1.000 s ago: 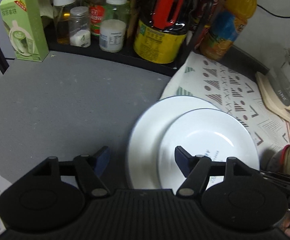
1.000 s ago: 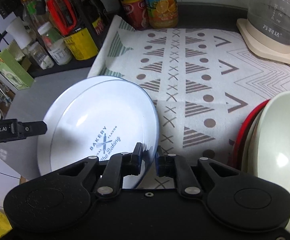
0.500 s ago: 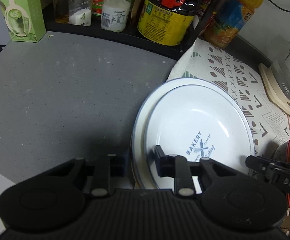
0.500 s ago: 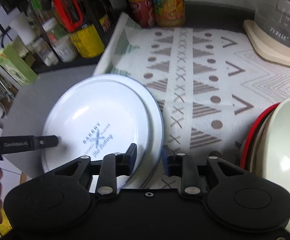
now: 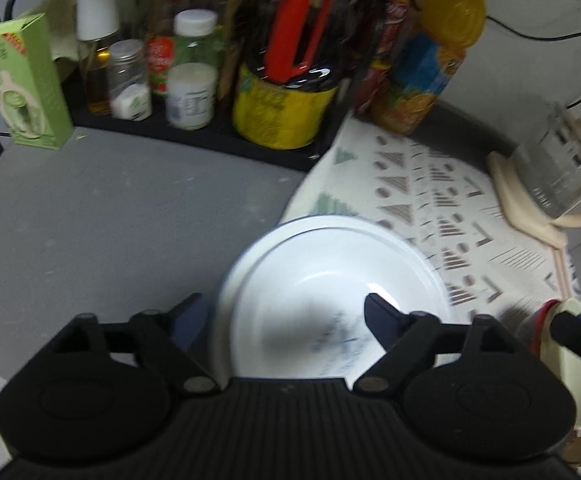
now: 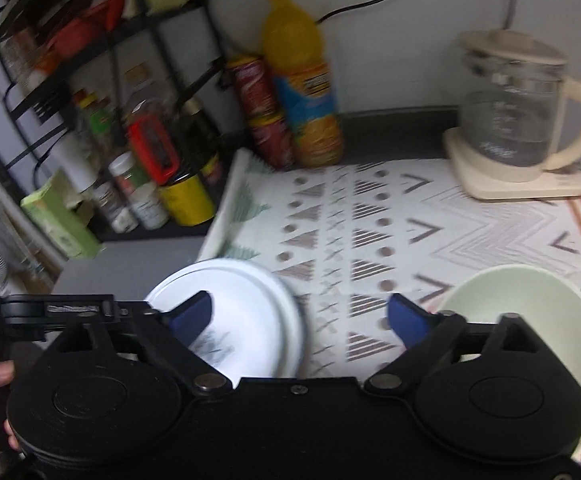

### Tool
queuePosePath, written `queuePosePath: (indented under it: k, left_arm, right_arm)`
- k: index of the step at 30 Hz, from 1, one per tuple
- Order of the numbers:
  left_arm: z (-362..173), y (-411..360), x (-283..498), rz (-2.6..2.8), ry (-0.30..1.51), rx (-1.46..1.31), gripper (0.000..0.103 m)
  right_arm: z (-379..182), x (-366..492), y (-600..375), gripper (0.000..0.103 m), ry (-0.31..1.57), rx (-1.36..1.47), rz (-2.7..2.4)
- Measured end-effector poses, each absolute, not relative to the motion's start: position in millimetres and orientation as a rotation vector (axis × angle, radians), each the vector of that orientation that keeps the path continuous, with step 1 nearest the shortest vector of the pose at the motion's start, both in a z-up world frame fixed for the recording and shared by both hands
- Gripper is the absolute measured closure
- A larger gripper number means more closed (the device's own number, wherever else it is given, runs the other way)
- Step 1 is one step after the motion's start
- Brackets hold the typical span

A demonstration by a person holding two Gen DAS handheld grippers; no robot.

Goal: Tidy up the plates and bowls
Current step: 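Open both tools to release the 'Bakery' plate and withdraw, then move both tools toward the red bowl holding the green bowls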

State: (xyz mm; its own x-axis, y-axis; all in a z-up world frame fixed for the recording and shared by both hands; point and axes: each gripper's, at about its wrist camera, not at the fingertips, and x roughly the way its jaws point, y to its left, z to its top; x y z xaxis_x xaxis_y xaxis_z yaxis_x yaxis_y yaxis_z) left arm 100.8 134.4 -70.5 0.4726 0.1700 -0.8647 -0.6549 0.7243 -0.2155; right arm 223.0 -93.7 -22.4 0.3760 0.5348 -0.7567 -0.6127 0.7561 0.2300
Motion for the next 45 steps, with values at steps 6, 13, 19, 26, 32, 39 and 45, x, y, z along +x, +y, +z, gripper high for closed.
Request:
queuePosePath:
  k: [6,13,19,26,32,39,45]
  left_arm:
    - [-66.2,114.6,126.4,0.475,0.958,-0.555,0.017]
    - [-63.4,87.7,152.1,0.372,0.955,-0.527,0.017]
    - [-65.2,58.1,178.7,0.234,0.965,-0.49,0.017]
    - [-72.3,32.4,204.4,0.147,0.994,-0.463,0.017]
    - [-79.0,15.1,222.4,0.087,1.02,-0.445,0.017]
    - [-93.8,1.3,239.3,0.066,1.08,-0.407,0.02]
    - [-100.9,6.5,245.1,0.05,1.057,-0.434,0.019]
  right_arm:
    - [-25.3,233.6,-122.9,0.0,0.921,-0.076,0.608]
    - [-33.9,239.6,-156.3,0.0,0.937,-0.029,0.5]
    - [-37.8,243.3,-185.6,0.0,0.94,0.007,0.411]
    - [-43.5,247.9,-210.5,0.0,0.956,0.038,0.341]
    - [-50.4,249.8,-226.8,0.0,0.97,0.053,0.287]
    - [-60.2,248.5,-239.5,0.003,1.004,0.082,0.287]
    - [-77.3,251.0,-244.9,0.016,1.085,0.145,0.307]
